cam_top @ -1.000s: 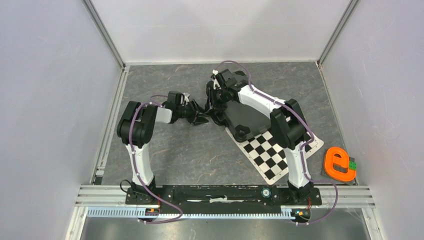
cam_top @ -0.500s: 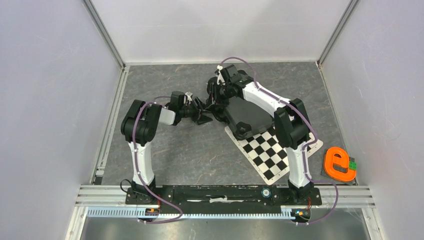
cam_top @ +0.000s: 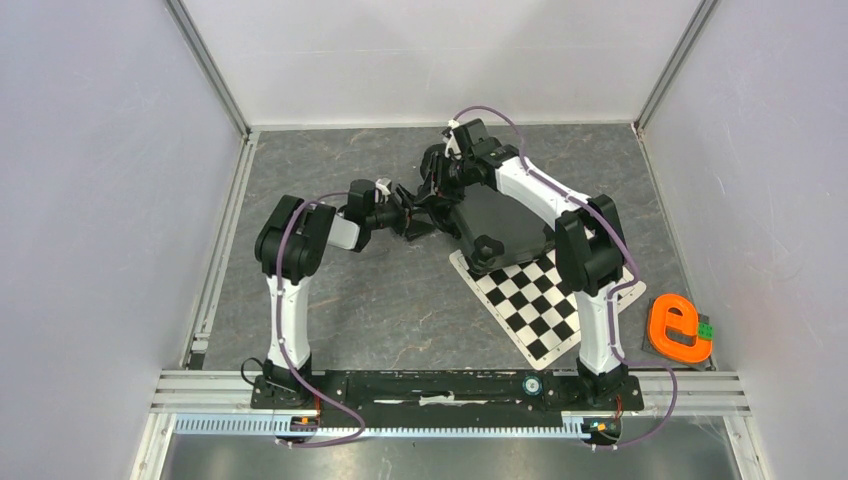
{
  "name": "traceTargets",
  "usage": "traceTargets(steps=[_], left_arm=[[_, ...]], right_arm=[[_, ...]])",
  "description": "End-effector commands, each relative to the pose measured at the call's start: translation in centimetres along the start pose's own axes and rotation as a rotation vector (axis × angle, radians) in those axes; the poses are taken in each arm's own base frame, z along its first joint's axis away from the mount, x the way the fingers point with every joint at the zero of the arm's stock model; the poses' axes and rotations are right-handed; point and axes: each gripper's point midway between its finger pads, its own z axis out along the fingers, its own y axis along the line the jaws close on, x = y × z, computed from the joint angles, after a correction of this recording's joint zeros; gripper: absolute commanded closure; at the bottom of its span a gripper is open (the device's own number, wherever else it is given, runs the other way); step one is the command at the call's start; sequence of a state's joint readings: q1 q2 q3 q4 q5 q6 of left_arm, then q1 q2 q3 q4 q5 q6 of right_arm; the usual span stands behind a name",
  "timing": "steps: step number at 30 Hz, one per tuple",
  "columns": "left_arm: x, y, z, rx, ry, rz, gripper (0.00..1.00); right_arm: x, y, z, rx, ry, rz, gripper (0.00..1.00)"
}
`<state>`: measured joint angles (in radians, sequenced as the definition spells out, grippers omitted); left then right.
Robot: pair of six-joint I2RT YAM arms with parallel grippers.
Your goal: Pack up texas hold em set
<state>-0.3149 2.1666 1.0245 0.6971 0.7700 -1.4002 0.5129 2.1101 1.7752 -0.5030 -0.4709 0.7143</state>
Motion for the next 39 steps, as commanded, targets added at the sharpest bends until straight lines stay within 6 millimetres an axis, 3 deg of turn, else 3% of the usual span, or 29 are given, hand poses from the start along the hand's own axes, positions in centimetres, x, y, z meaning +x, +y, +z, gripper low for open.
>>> traceTargets(steps=[1, 6, 11, 17, 30, 39], left_arm=[[-0.2, 0.1, 1.4, 0.005, -0.003, -0.093, 0.33], [0.4, -0.8, 2.8, 0.022, 0.035, -0.116, 0.35], [1.2, -2.5, 2.6, 0.092, 0.068, -0.159, 0.57], [2.0, -4.3, 1.2, 0.173, 0.092, -0.2, 0.7], [2.5, -7.2, -1.8, 0.282, 0.113, -0.229, 0.76], [1.4, -3.4, -4.0, 0.127, 0.005, -0.179, 0.73]], right_arm=[[-5.0, 9.5, -6.2, -0.314, -0.139, -0.066, 1.0], [-5.3, 9.5, -6.6, -0.326, -0.139, -0.058, 1.0], [-5.5, 9.3, -6.7, -0.328, -0.142, -0.053, 1.0], [-5.5, 9.1, -6.5, -0.327, -0.14, -0.05, 1.0], [-5.6, 9.2, -6.5, -0.338, -0.143, -0.053, 1.0], [-5.8, 9.9, -7.2, -0.354, -0.149, -0.054, 1.0]])
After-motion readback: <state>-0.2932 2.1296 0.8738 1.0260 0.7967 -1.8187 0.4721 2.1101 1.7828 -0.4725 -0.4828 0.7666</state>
